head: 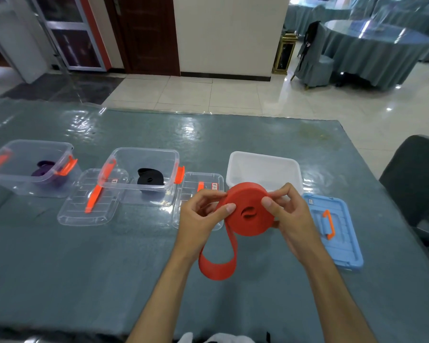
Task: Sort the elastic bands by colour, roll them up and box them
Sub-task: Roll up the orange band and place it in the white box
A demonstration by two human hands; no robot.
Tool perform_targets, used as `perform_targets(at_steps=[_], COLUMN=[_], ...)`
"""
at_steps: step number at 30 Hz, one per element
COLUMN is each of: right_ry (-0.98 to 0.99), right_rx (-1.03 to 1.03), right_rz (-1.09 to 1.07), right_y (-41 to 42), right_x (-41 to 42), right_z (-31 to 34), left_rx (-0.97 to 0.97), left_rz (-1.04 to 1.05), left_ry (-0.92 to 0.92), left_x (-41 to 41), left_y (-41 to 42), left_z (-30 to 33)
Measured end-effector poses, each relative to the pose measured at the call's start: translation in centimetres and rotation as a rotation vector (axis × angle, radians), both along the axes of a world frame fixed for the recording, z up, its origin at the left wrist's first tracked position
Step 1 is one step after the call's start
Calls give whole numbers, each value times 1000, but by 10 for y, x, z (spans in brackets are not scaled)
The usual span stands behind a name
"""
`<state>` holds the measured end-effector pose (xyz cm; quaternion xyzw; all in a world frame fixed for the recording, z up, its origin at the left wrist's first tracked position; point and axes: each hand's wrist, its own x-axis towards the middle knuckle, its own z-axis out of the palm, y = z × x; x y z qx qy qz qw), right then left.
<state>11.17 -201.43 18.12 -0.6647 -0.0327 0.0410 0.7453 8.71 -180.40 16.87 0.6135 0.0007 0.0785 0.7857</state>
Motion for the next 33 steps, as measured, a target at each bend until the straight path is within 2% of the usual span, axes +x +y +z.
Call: perform_targets(at_steps=[5, 8, 12, 15, 21, 29, 33], right_ry=[-41, -32, -14, -42, -61, -51, -85], right_rx=[19, 1, -25, -73, -56, -116, -97], right_rz=[-67, 31, 152, 98, 46, 63, -1], right_y=[4, 4, -3, -3, 0, -4, -1], right_x=[-4, -6, -8, -8, -10, -7, -8], right_z=[4, 1, -1, 1, -2, 0, 0], left_rx=[24, 41, 7, -11, 9, 73, 70], left_rz=[-80, -105, -20, -5, -183, 9, -100], left_ry=[14, 13, -6, -16, 19, 22, 25], left_x=[-2, -2, -2, 2, -1, 0, -1], left_y=[1, 8, 9, 6, 19, 11, 17], left_z=[-5, -5, -6, -8, -7, -6, -8])
